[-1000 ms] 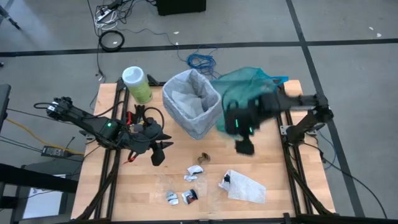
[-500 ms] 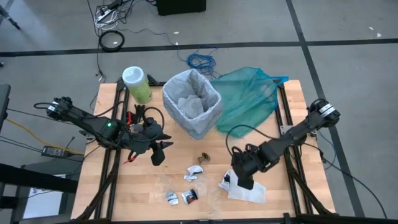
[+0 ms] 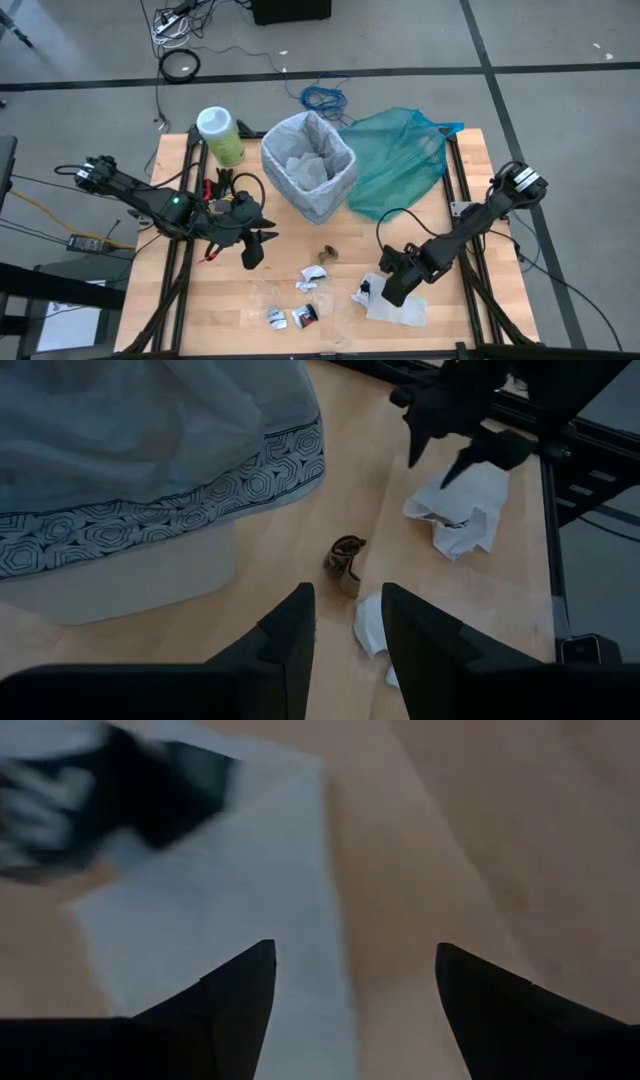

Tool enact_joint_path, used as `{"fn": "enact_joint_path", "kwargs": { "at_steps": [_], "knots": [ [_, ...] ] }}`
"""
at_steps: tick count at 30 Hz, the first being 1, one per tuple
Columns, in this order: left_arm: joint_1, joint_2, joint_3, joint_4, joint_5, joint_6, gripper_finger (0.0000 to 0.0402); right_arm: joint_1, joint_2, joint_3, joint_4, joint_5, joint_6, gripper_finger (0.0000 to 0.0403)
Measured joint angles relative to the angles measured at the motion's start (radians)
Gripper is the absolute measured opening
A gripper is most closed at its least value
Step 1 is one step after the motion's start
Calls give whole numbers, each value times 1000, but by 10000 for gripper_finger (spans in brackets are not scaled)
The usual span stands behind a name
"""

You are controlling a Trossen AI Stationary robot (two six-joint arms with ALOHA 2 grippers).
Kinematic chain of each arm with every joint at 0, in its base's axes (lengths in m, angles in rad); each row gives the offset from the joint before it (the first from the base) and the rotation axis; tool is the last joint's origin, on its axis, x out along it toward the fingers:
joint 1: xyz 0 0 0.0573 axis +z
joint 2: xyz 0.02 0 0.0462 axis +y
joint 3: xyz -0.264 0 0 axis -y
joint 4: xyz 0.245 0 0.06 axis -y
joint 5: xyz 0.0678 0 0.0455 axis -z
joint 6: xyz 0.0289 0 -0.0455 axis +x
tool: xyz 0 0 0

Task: Place trash/remove bag and relplace
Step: Put the white tissue paper into the trash bin

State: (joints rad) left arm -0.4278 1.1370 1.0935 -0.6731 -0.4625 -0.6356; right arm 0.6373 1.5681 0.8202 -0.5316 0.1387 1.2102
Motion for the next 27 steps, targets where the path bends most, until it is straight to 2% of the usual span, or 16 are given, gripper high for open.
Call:
{"fn": "enact_joint_path", "kwargs": {
  "at_steps": [6,10,14,19,23,27],
  "knots": [
    [0,0,0,2,0,-1,126,3,-2,-61,127,6,3,258],
    [0,0,0,1,0,-1,126,4,-3,-67,103,8,19,239],
    [0,0,0,1,0,-1,126,3,-4,-68,26,11,29,166],
    [0,0,0,0,-7,1,126,-7,-3,-71,12,7,32,25],
    [0,0,0,0,-11,1,126,-25,4,-32,-14,-13,46,5],
    [0,0,0,-1,-11,2,126,-51,-14,76,-72,-12,-57,1]
  ]
}}
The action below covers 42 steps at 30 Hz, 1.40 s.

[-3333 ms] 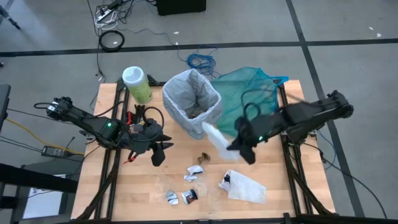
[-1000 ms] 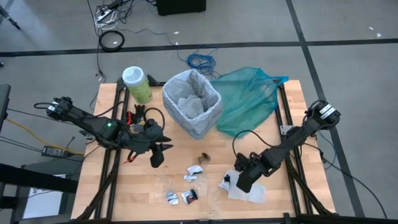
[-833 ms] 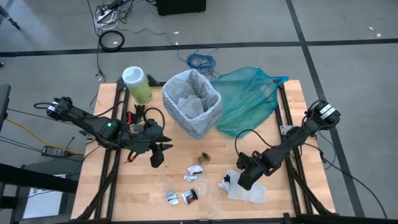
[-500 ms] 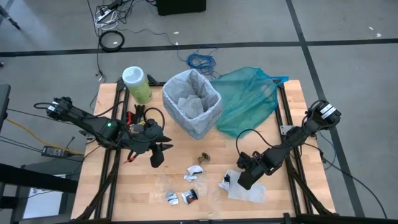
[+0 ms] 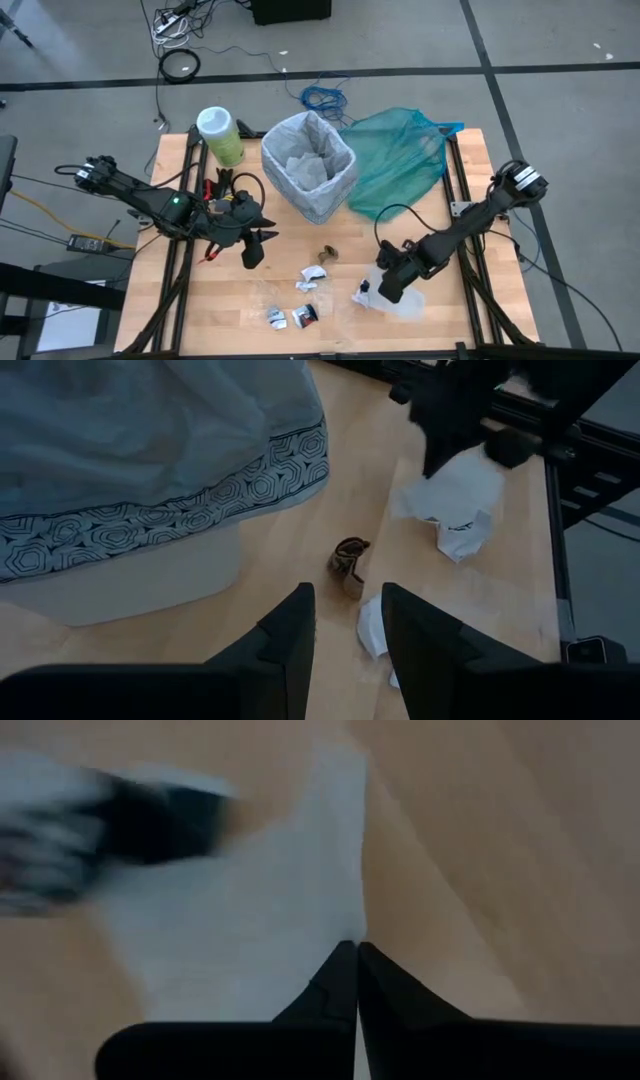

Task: Place trash/remove bag and relplace
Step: Put the white tissue paper into the trash bin

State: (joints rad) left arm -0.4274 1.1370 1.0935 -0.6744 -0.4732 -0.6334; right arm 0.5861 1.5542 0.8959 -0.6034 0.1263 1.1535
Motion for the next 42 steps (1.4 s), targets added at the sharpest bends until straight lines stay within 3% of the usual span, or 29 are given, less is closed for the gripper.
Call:
{"fn": "enact_joint_path", "kwargs": {
  "at_steps": [11,18,22,29,34,39,42],
  "knots": [
    [0,0,0,0,-23,24,126,-80,-19,364,-338,191,-259,0],
    [0,0,0,0,-23,31,126,-183,-19,737,-492,268,-511,0],
    [0,0,0,0,-22,36,126,-275,-19,960,-488,282,-667,0],
    [0,0,0,0,-22,58,126,-486,-19,1219,-303,224,-908,0],
    [0,0,0,0,-21,76,126,-652,1,1230,-169,113,-963,0],
    [0,0,0,-1,-21,76,126,-768,95,1227,-171,-30,-966,0],
    [0,0,0,0,-20,76,126,-813,150,1226,-190,-62,-1016,2]
  ]
}}
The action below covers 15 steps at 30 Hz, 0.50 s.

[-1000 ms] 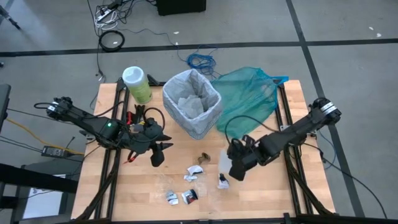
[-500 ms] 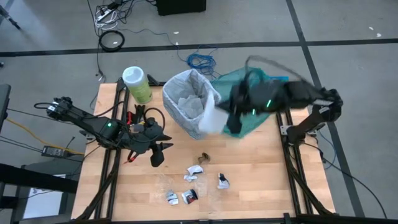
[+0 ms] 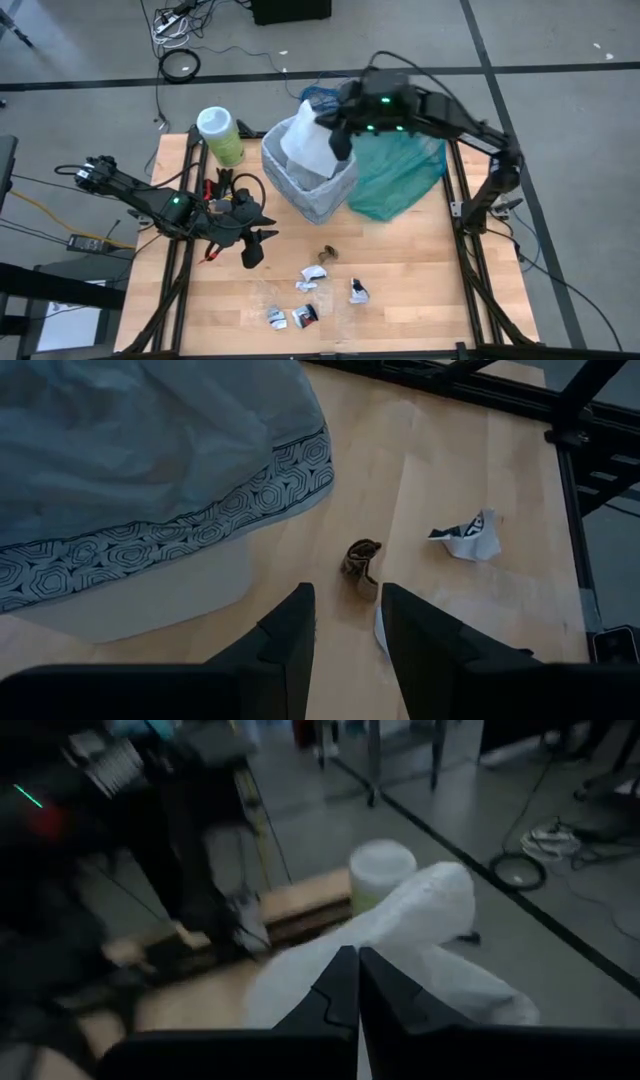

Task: Place trash/remove bag and relplace
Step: Put the white tissue paper into the trash bin, then put the dark blue paper into the trash bin

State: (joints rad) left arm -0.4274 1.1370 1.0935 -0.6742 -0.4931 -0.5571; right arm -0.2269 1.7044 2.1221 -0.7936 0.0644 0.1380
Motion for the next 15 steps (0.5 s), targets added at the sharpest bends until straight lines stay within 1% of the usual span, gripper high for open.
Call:
{"fn": "enact_joint_path", "kwargs": {
  "at_steps": [2,4,6,8,10,12,14,15],
  "knots": [
    [0,0,0,0,0,0,126,-32,22,-1,0,-30,-35,12],
    [0,0,0,0,0,0,126,-61,31,-1,1,-94,-51,32],
    [0,0,0,0,0,-2,126,-81,30,0,-1,-146,-60,65],
    [0,0,0,0,0,-3,126,-82,27,0,-2,-180,-77,110],
    [0,0,0,0,0,-3,126,-69,18,0,-5,-219,-76,159],
    [0,0,0,0,0,-4,126,-47,-3,0,-28,-303,-35,204],
    [0,0,0,0,0,-4,126,3,-26,3,-91,-385,11,236],
    [0,0,0,0,0,-4,126,42,-32,4,-144,-407,24,245]
  ]
}}
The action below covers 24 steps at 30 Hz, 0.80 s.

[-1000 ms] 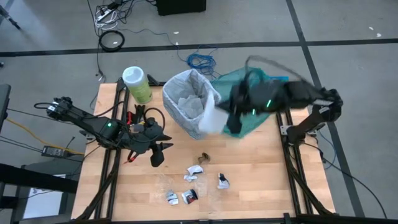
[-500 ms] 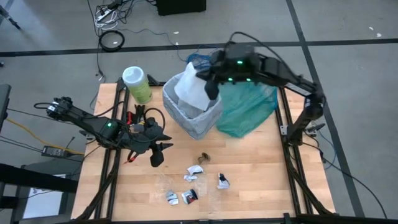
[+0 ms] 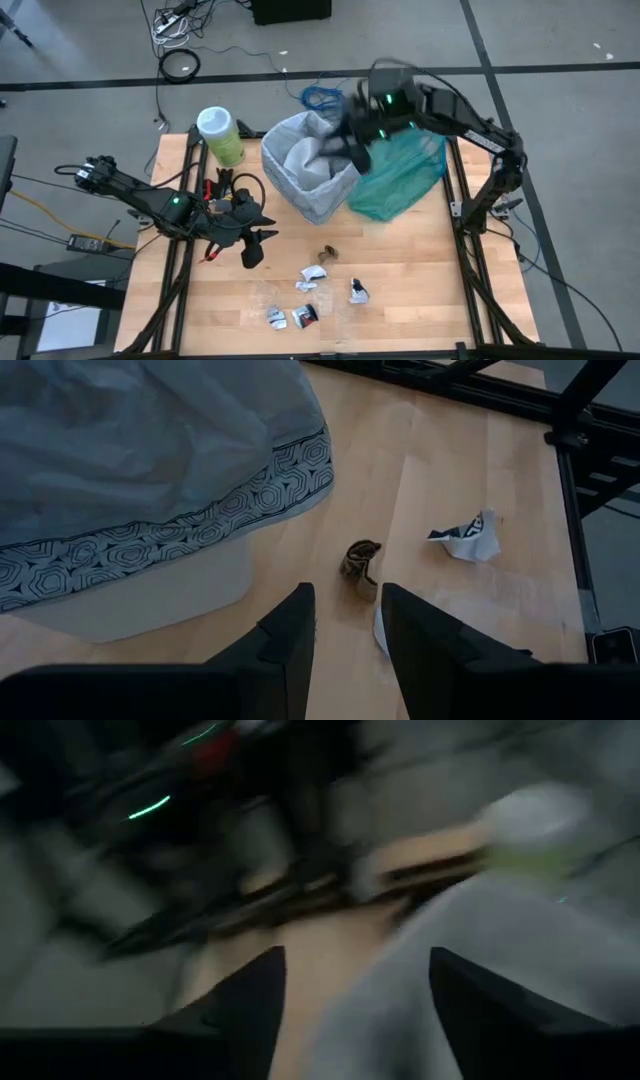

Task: Place trash/remove bag and relplace
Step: Put the dark blue paper into the trash bin

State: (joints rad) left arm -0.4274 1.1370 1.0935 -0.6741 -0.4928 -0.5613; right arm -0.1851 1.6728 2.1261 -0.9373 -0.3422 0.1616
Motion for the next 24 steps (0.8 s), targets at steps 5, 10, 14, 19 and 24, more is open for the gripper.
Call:
{"fn": "enact_joint_path", "kwargs": {
  "at_steps": [5,10,14,19,24],
  "knots": [
    [0,0,0,0,0,0,126,250,15,-59,-320,126,27,251],
    [0,0,0,0,0,0,126,457,15,-282,-309,273,170,242],
    [0,0,0,-2,15,5,126,548,15,-478,-122,313,301,245],
    [0,0,0,-14,47,6,126,605,15,-657,120,290,488,255],
    [0,0,0,-44,71,7,126,657,14,-778,268,271,632,264]
  ]
}}
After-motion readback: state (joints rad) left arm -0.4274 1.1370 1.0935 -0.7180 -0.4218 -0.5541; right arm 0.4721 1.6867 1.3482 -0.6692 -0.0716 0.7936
